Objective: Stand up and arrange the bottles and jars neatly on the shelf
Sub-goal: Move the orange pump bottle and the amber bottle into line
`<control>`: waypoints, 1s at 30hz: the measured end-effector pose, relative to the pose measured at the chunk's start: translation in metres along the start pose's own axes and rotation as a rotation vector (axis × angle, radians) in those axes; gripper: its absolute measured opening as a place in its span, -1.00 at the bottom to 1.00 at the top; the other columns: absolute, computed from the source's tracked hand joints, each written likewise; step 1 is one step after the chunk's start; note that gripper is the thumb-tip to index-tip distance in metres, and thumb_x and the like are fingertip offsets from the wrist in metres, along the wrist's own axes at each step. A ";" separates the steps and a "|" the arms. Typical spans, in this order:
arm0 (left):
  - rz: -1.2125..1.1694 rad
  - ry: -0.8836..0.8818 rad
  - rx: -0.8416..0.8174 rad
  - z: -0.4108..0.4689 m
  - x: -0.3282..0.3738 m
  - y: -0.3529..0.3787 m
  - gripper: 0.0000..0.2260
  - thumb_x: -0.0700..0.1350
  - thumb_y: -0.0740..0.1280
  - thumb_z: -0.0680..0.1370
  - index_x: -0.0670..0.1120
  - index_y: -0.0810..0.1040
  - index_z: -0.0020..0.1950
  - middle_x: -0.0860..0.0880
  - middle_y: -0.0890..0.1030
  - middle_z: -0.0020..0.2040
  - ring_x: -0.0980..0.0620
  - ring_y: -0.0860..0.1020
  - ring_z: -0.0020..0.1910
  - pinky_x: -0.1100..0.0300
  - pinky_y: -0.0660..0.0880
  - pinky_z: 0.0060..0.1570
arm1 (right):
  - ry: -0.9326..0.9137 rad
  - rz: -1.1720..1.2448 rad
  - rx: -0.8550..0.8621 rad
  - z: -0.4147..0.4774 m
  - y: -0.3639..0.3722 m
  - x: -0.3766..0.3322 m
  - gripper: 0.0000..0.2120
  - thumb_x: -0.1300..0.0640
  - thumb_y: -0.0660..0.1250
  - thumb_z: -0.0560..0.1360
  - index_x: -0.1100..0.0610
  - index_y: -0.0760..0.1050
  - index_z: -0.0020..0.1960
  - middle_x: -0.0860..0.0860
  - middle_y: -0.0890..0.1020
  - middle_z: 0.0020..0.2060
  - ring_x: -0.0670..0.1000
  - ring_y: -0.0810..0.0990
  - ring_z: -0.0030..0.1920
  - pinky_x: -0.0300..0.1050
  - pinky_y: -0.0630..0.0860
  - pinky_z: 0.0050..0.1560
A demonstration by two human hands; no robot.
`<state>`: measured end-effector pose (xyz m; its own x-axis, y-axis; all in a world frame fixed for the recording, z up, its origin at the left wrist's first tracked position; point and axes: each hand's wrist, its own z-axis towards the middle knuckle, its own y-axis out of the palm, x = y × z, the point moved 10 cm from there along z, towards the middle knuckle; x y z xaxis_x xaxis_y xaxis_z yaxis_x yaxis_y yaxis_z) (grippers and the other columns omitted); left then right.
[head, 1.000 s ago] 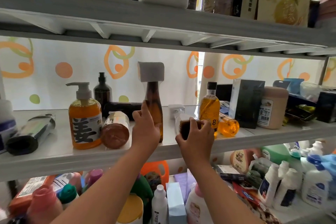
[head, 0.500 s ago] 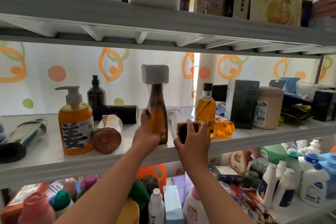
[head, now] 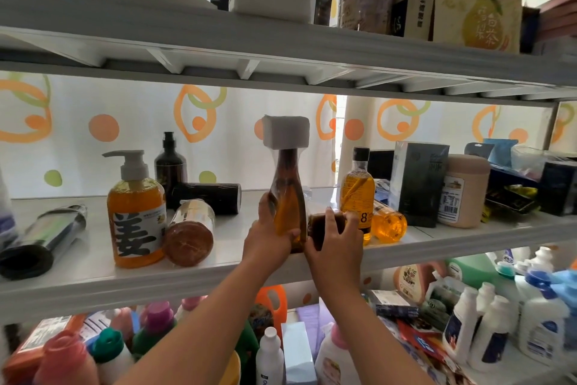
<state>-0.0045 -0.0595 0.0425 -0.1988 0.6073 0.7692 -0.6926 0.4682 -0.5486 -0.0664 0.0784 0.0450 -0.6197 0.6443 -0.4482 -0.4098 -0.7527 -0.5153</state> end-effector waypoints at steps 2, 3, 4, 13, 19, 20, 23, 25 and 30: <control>0.013 -0.006 0.008 0.001 -0.002 0.001 -0.23 0.02 0.36 0.50 0.09 -0.12 0.49 -0.13 0.44 0.34 -0.18 0.51 0.20 -0.01 0.45 0.14 | 0.003 0.000 -0.009 0.001 0.001 0.000 -0.39 -0.03 0.39 0.43 0.11 0.30 0.41 0.17 0.34 0.32 0.16 0.41 0.25 -0.01 0.49 0.16; 0.018 -0.003 0.013 0.002 -0.002 0.001 -0.23 0.03 0.36 0.50 0.10 -0.13 0.49 -0.13 0.44 0.33 -0.18 0.51 0.21 -0.02 0.45 0.14 | 0.006 -0.002 -0.021 0.001 0.002 0.001 -0.39 -0.03 0.38 0.44 0.11 0.29 0.41 0.17 0.33 0.32 0.16 0.40 0.26 -0.01 0.49 0.17; 0.019 0.004 0.010 0.002 -0.001 0.002 -0.23 0.03 0.35 0.50 0.10 -0.13 0.49 -0.13 0.44 0.34 -0.18 0.50 0.21 -0.04 0.45 0.15 | 0.007 -0.010 -0.032 0.001 0.002 0.001 -0.39 -0.03 0.37 0.45 0.11 0.27 0.42 0.17 0.32 0.33 0.16 0.40 0.26 -0.01 0.48 0.18; -0.074 0.182 0.391 -0.052 -0.011 -0.078 -0.69 0.04 0.28 0.54 0.09 0.38 0.27 0.00 0.57 0.14 0.06 0.55 0.08 0.23 0.48 -0.04 | -0.162 0.290 0.119 -0.033 -0.019 -0.051 -0.52 0.11 0.45 0.35 0.08 0.41 0.23 0.16 0.49 0.11 0.11 0.50 0.07 0.00 0.59 -0.03; 0.008 0.105 0.618 -0.094 -0.056 -0.149 -0.70 -0.01 0.28 0.54 -0.03 0.44 0.25 -0.06 0.50 0.22 -0.01 0.47 0.18 0.03 0.47 0.21 | -0.383 0.475 -0.205 -0.082 0.023 -0.170 -0.45 -0.03 0.41 0.42 -0.15 0.26 0.33 -0.02 0.36 0.35 -0.04 0.40 0.29 -0.23 0.43 0.22; -0.008 0.048 0.561 -0.091 -0.067 -0.151 -0.69 -0.01 0.24 0.57 -0.02 0.40 0.30 -0.05 0.47 0.27 -0.02 0.46 0.22 0.03 0.44 0.25 | -0.366 0.454 -0.217 -0.083 0.027 -0.179 -0.47 -0.05 0.38 0.44 -0.15 0.25 0.34 -0.02 0.33 0.38 -0.02 0.40 0.31 -0.20 0.42 0.24; -0.091 -0.058 0.343 -0.078 -0.086 -0.143 -0.65 -0.01 0.12 0.62 0.02 0.30 0.41 -0.02 0.44 0.35 -0.02 0.44 0.31 0.06 0.38 0.29 | -0.294 0.377 -0.279 -0.082 0.039 -0.187 -0.46 -0.06 0.34 0.47 -0.12 0.21 0.39 0.02 0.29 0.41 0.05 0.40 0.31 -0.11 0.44 0.24; -0.102 -0.064 0.281 -0.073 -0.087 -0.140 -0.64 -0.01 0.08 0.63 0.02 0.27 0.44 -0.03 0.44 0.36 -0.02 0.43 0.32 0.10 0.37 0.29 | -0.267 0.347 -0.312 -0.081 0.046 -0.189 -0.45 -0.05 0.35 0.47 -0.12 0.20 0.37 0.04 0.29 0.39 0.06 0.41 0.29 -0.12 0.47 0.20; -0.116 -0.073 0.253 -0.069 -0.083 -0.140 -0.65 -0.03 0.08 0.63 -0.01 0.30 0.42 -0.05 0.49 0.31 -0.02 0.46 0.28 0.13 0.40 0.25 | -0.238 0.324 -0.280 -0.075 0.042 -0.187 -0.53 -0.04 0.35 0.47 -0.06 0.28 0.31 0.07 0.37 0.31 0.06 0.46 0.23 -0.19 0.47 0.15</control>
<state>0.1564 -0.1312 0.0332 -0.1513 0.5072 0.8485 -0.8626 0.3514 -0.3638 0.0821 -0.0637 0.0521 -0.8349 0.3090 -0.4555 0.0054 -0.8229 -0.5682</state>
